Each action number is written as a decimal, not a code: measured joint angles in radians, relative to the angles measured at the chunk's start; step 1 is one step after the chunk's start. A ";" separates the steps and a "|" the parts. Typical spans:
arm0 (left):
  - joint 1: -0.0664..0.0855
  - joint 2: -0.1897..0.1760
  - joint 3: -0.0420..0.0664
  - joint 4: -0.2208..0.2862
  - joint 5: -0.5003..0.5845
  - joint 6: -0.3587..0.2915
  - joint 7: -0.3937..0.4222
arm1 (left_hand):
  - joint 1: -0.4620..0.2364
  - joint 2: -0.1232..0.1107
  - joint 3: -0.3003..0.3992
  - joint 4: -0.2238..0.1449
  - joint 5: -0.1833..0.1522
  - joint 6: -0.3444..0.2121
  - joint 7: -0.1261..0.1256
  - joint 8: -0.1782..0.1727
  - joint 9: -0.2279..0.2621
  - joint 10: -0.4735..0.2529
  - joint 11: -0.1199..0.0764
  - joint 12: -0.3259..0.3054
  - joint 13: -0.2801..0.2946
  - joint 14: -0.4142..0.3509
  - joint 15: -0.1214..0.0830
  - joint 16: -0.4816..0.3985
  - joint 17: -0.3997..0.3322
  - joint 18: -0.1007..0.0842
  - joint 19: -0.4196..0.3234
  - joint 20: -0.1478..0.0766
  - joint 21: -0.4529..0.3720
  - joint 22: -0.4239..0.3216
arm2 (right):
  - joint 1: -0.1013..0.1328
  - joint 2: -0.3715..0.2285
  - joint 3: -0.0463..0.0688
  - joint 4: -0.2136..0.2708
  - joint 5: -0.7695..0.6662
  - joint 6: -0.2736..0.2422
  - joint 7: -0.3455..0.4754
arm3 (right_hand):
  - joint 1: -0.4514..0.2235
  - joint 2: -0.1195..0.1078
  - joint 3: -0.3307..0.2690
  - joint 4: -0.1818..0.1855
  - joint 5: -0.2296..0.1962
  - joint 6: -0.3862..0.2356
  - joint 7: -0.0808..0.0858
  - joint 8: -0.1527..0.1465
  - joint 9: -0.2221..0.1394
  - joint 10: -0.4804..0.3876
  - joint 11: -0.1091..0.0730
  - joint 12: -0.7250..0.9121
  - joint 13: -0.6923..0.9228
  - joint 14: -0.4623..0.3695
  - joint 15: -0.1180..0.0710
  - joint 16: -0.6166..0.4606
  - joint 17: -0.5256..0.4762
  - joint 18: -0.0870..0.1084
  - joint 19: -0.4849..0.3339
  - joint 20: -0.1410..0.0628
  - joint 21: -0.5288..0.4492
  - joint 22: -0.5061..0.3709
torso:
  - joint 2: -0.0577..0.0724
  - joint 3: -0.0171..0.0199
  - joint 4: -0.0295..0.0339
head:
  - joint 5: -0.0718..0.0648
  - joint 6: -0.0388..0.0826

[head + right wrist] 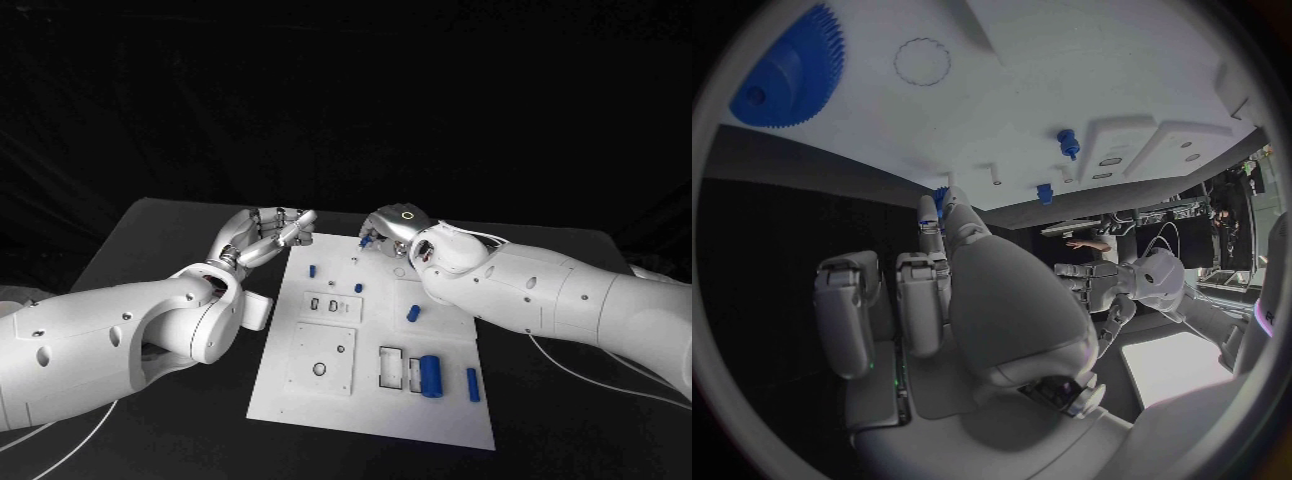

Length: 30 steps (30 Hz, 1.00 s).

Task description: Assemble the parts on the task board

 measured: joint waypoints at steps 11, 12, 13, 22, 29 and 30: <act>0.001 -0.002 0.000 0.000 -0.001 -0.001 0.000 | 0.000 0.000 0.000 0.000 0.000 -0.004 0.004 0.000 0.000 0.000 0.000 0.000 0.000 0.000 0.000 0.000 0.000 0.000 0.000 0.000 0.000 0.000 | 0.000 0.015 0.000 -0.013 0.001 -0.001 0.005 | -0.002 0.001 0.003 0.003 0.000 -0.002 0.001 -0.006 0.000 -0.003 0.003 -0.001 0.000 0.000 0.000 0.000 0.000 0.000 0.000 0.000 0.000 0.000 | 0.000 0.0006 0.0006 | 0.007 -0.002; 0.001 -0.002 0.000 0.001 -0.001 -0.001 0.000 | 0.000 0.000 0.000 0.000 0.000 -0.004 0.004 0.000 0.000 0.000 0.000 0.000 0.000 0.000 0.000 0.000 0.000 0.000 0.000 0.000 0.000 0.000 | 0.000 0.017 0.000 -0.015 0.001 -0.001 0.005 | -0.002 0.001 0.003 0.003 0.000 -0.004 0.000 -0.006 0.000 -0.003 0.003 -0.001 0.000 0.000 0.000 0.000 0.000 0.000 0.000 0.000 0.000 0.000 | 0.000 0.0006 0.0006 | 0.007 -0.002; 0.001 -0.002 0.000 0.001 -0.001 -0.002 0.000 | 0.000 0.000 0.000 0.000 0.000 -0.004 0.004 0.000 0.000 0.000 0.000 0.000 0.000 0.000 0.000 0.000 0.000 0.000 0.000 0.000 0.000 0.000 | 0.000 0.020 0.000 -0.018 0.001 -0.001 0.005 | -0.002 0.002 0.003 0.003 0.000 -0.004 0.000 -0.006 0.000 -0.003 0.003 -0.001 0.000 0.000 0.000 0.000 0.000 0.000 0.000 0.000 0.000 0.000 | 0.000 0.0006 0.0006 | 0.007 -0.002; 0.002 -0.005 0.000 0.003 -0.001 -0.003 0.000 | 0.000 0.000 0.000 0.000 0.000 -0.004 0.004 0.000 0.000 0.000 0.000 0.000 0.000 0.000 0.000 0.000 0.000 0.000 0.000 0.000 0.000 0.000 | -0.004 0.038 0.001 -0.038 -0.001 0.000 0.006 | -0.003 0.003 0.003 0.003 -0.001 -0.007 0.000 -0.012 0.006 -0.004 0.003 -0.004 0.000 0.000 0.000 0.000 0.000 0.000 0.000 0.000 0.000 0.000 | 0.002 0.0000 0.0003 | 0.009 -0.008; 0.002 -0.005 0.000 0.000 -0.001 -0.004 0.000 | 0.000 0.000 0.000 0.000 0.000 -0.004 0.004 0.000 0.000 0.000 0.000 0.000 0.000 0.000 0.000 0.000 0.000 0.000 0.000 0.000 0.000 0.000 | -0.006 0.037 0.001 -0.036 -0.002 0.006 -0.001 | -0.004 0.001 0.003 0.003 -0.001 -0.006 0.002 -0.012 0.007 -0.004 0.004 -0.004 -0.001 0.000 0.000 0.000 0.000 0.000 0.000 0.000 0.000 0.000 | -0.001 -0.0006 -0.0020 | 0.007 -0.011; 0.002 -0.005 0.000 0.000 -0.001 -0.004 0.000 | 0.000 0.000 0.000 0.000 0.000 -0.004 0.004 0.000 0.000 0.000 0.000 0.000 0.000 0.000 0.000 0.000 0.000 0.000 0.000 0.000 0.000 0.000 | -0.006 0.037 0.001 -0.035 -0.002 0.007 -0.001 | -0.004 0.001 0.003 0.003 -0.001 -0.006 0.003 -0.010 0.007 -0.004 0.004 -0.004 -0.001 0.000 0.000 0.000 0.000 0.000 0.000 0.000 0.000 0.000 | -0.001 -0.0006 -0.0020 | 0.007 -0.010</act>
